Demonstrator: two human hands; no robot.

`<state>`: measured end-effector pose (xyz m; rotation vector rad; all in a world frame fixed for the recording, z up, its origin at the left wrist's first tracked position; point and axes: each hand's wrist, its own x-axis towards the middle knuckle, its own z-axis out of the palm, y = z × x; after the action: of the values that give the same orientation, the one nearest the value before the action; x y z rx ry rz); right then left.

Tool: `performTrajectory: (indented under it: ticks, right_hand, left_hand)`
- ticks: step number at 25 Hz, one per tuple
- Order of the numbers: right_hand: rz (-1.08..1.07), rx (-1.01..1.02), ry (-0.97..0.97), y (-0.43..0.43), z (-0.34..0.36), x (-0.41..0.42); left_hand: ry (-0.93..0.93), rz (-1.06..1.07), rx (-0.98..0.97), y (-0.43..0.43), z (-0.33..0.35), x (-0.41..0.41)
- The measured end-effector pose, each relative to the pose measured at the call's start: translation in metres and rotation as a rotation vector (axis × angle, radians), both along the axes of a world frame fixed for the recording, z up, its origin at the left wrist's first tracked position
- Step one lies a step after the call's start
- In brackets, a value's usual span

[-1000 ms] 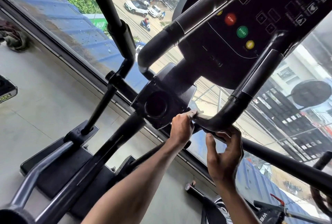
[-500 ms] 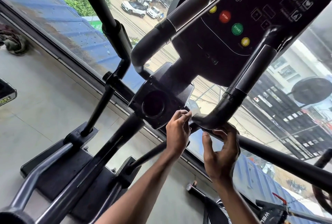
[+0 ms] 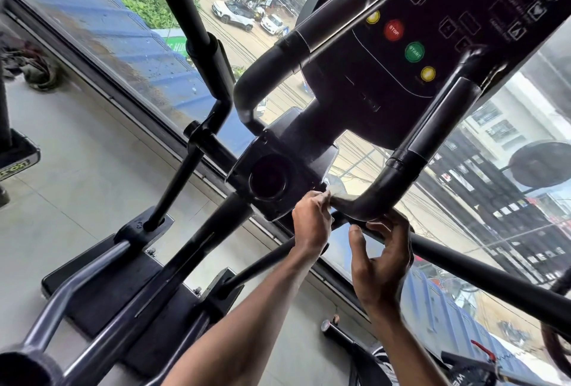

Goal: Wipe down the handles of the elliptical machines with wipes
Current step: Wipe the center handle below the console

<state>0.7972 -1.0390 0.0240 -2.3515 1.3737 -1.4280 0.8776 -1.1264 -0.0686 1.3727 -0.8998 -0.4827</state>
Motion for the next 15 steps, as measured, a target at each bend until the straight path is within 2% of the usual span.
performTrajectory:
  ticks: [3,5,8,12,15]
  right_hand:
    - [0.007,-0.006,0.008,-0.001,-0.002,0.000]
    - [0.006,-0.014,0.000,-0.001,-0.003,-0.001]
    - [-0.007,-0.057,0.005,0.000,-0.002,0.003]
    - [-0.016,-0.109,0.019,0.000,-0.001,0.006]
    - [-0.045,-0.128,0.046,0.001,-0.002,0.003]
  left_hand:
    - [0.382,-0.063,-0.005,0.028,0.016,0.007]
    - [0.494,-0.084,-0.155,0.053,0.027,0.010]
    - [0.390,-0.033,-0.332,0.071,0.032,0.012]
    - [0.288,0.009,-0.260,0.049,0.026,0.017]
    - [0.197,0.098,-0.368,0.054,0.037,0.013]
